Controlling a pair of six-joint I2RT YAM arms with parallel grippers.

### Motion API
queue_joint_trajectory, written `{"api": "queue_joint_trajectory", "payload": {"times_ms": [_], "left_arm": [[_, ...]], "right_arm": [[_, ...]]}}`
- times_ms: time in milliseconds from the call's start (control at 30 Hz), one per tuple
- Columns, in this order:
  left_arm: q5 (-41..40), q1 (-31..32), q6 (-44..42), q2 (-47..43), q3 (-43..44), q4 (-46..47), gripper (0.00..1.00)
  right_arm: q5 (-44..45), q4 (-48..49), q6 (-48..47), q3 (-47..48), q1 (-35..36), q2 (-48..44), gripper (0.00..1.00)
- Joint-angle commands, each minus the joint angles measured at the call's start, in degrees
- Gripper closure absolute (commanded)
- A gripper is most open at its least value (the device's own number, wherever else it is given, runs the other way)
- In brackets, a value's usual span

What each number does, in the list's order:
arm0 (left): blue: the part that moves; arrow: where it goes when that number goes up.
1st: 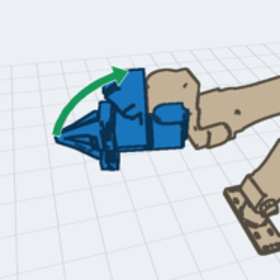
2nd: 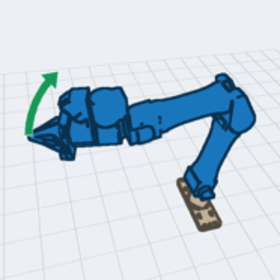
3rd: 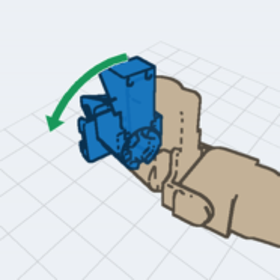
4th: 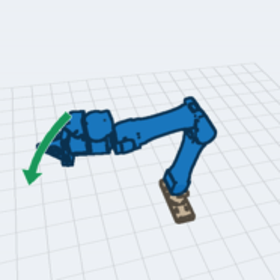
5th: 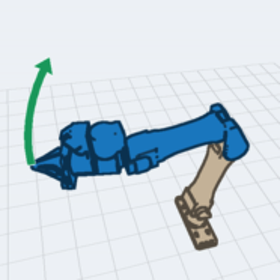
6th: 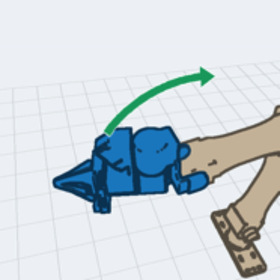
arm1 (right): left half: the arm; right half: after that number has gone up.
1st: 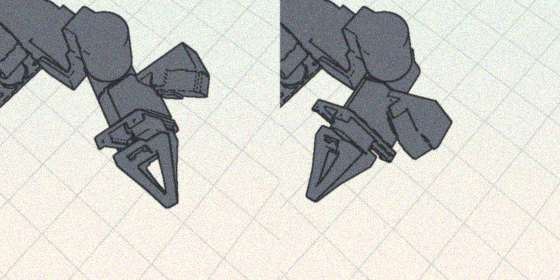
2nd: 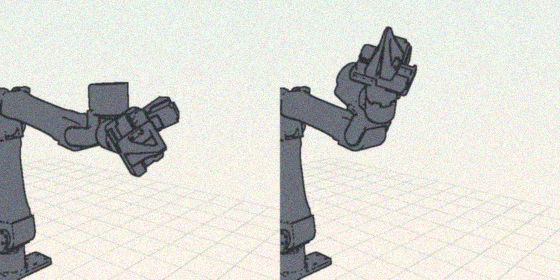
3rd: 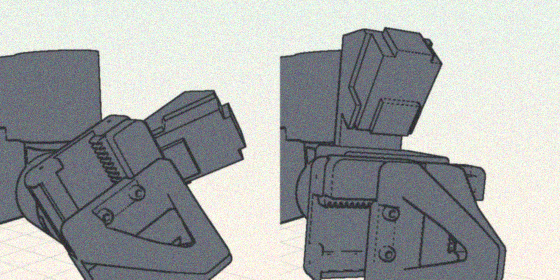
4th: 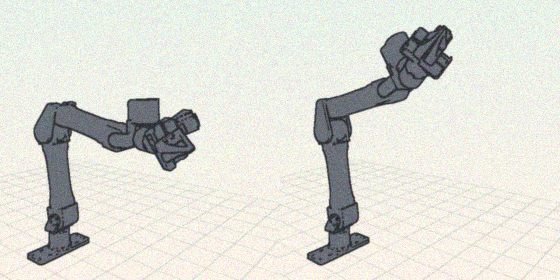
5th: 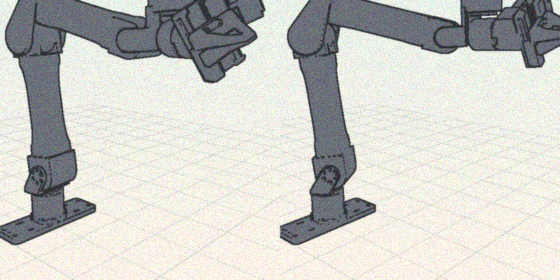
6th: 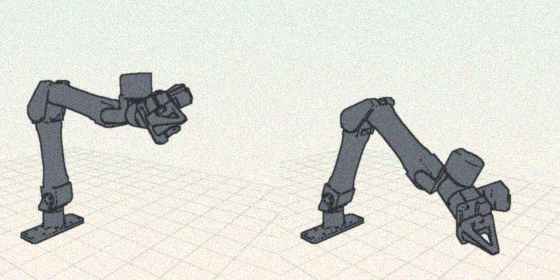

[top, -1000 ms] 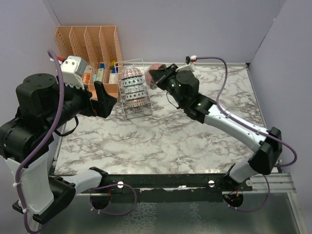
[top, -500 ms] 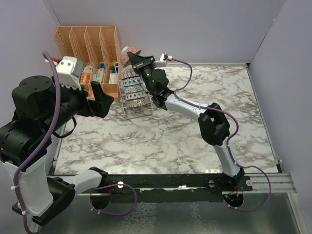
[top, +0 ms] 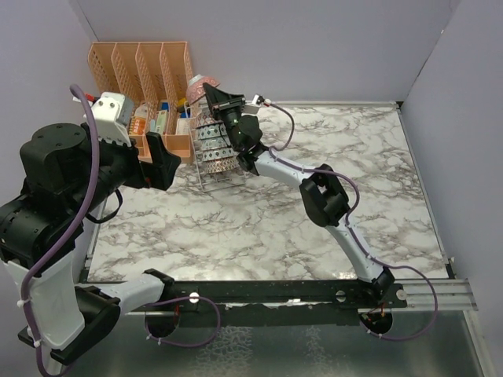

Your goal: Load the bowls into the dish rack

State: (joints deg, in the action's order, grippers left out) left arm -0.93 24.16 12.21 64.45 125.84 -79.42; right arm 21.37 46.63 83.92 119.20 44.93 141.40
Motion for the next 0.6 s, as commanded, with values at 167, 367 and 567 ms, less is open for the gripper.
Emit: {"api": "queue_joint_trajectory", "payload": {"times_ms": [167, 367, 567], "left_arm": [[-2.55, 0.79, -1.16, 0.02, -0.68, 0.1, 0.01], [-2.33, 0.9, -1.15, 0.41, -0.93, 0.49, 0.01], [-2.9, 0.94, -1.15, 0.68, -0.71, 0.41, 0.01]], "right_arm": [[2.12, 2.18, 9.02, -6.49, 0.5, -3.66, 0.99], [2.72, 0.88, 13.95, -9.94, 0.51, -4.31, 0.98], [3.99, 0.18, 15.19, -11.04, 0.46, -5.05, 0.93]]}}
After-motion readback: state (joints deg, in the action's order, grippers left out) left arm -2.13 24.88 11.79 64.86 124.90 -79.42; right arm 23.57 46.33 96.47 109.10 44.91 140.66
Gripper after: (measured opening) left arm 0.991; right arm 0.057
